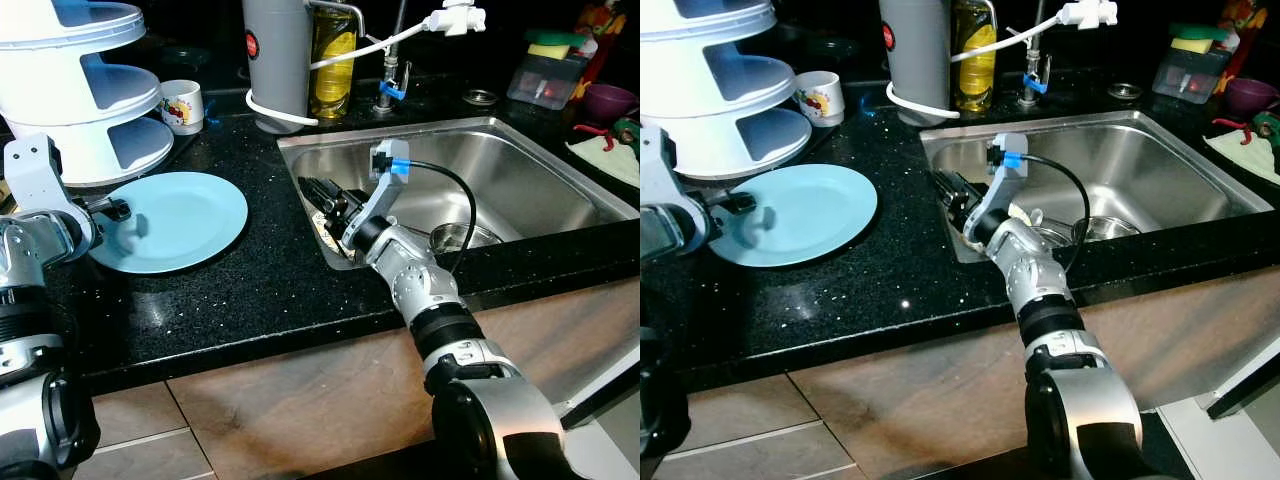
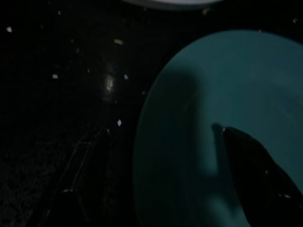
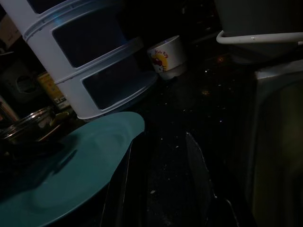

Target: Kitchen organization

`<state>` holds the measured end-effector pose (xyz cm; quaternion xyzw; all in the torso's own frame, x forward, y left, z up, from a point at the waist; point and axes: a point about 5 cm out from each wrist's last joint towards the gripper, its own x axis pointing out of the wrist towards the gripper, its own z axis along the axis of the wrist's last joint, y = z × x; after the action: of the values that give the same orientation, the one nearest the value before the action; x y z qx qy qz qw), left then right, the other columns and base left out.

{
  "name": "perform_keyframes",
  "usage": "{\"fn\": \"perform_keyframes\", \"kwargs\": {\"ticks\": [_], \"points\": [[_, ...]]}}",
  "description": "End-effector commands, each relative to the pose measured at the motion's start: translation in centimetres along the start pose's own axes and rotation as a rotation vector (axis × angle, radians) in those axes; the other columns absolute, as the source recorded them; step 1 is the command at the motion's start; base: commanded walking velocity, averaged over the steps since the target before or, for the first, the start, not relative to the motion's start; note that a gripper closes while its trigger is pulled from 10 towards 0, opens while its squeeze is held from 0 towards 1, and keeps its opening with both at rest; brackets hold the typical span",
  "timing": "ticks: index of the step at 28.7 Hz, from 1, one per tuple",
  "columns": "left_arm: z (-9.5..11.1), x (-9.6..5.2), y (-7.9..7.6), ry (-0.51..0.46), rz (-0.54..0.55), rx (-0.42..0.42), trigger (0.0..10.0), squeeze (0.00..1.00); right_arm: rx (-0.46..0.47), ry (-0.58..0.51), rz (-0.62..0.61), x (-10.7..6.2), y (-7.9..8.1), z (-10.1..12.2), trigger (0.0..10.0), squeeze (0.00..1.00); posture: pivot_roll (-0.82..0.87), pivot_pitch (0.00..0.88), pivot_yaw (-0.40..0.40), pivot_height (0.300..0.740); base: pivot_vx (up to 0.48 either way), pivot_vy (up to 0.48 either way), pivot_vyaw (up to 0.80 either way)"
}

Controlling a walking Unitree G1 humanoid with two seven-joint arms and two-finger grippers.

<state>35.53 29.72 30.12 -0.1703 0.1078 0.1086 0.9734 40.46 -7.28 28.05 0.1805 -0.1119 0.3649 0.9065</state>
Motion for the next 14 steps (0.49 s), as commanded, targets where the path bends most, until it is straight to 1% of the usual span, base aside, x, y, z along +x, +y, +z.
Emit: {"fn": "perform_keyframes", "kwargs": {"ticks": [1, 4, 5, 6, 7, 8, 9, 12, 13, 14], "points": [[-1.1, 0.2, 1.2, 0.054, 0.039, -0.025, 10.0, 0.0, 0.021, 0.001, 0.009, -0.1, 0.3, -0.4, 10.0, 0.0, 0.08, 0.187, -0.028, 0.74, 0.0, 0.0, 0.0], [-2.0, 0.5, 1.5, 0.094, 0.046, -0.056, 10.0, 0.0, 0.03, 0.003, 0.008, -0.1, 0.3, -0.4, 10.0, 0.0, 0.08, 0.187, -0.028, 0.74, 0.0, 0.0, 0.0], [-2.3, 0.6, 1.5, 0.113, 0.032, -0.079, 10.0, 0.0, 0.031, 0.004, 0.009, -0.1, 0.4, -0.4, 10.0, 0.0, 0.08, 0.19, -0.027, 0.74, 0.0, 0.0, 0.0], [-2.3, 0.6, 1.5, 0.113, 0.032, -0.079, 10.0, 0.0, 0.031, 0.004, 0.009, -0.1, 0.4, -0.4, 10.0, 0.0, 0.08, 0.19, -0.027, 0.74, 0.0, 0.0, 0.0], [-2.9, 0.9, 1.2, 0.142, 0.005, -0.127, 10.0, 0.0, 0.034, 0.004, 0.009, -0.2, 0.4, -0.4, 10.0, 0.0, 0.08, 0.19, -0.027, 0.74, 0.0, 0.0, 0.0], [-2.9, 0.9, 1.2, 0.142, 0.005, -0.127, 10.0, 0.0, 0.034, 0.004, 0.009, -0.2, 0.4, -0.4, 10.0, 0.0, 0.08, 0.19, -0.027, 0.74, 0.0, 0.0, 0.0], [-3.1, 1.0, 1.1, 0.152, -0.006, -0.149, 10.0, 0.0, 0.036, 0.004, 0.008, -0.2, 0.4, -0.4, 10.0, 0.0, 0.08, 0.19, -0.027, 0.74, 0.0, 0.0, 0.0], [-3.8, 1.5, 0.0, 0.189, -0.069, -0.219, 10.0, 0.0, 0.048, -0.001, 0.009, -0.1, 0.4, -0.1, 10.0, 0.0, 0.08, 0.193, -0.028, 0.74, 0.0, 0.0, 0.0], [-3.9, 1.6, -0.5, 0.195, -0.085, -0.223, 10.0, 0.0, 0.052, -0.003, 0.009, -0.1, 0.5, 0.0, 10.0, 0.0, 0.08, 0.193, -0.028, 0.74, 0.0, 0.0, 0.0], [-3.9, 1.6, -0.5, 0.195, -0.085, -0.223, 10.0, 0.0, 0.052, -0.003, 0.009, -0.1, 0.5, 0.0, 10.0, 0.0, 0.08, 0.193, -0.028, 0.74, 0.0, 0.0, 0.0]]}}
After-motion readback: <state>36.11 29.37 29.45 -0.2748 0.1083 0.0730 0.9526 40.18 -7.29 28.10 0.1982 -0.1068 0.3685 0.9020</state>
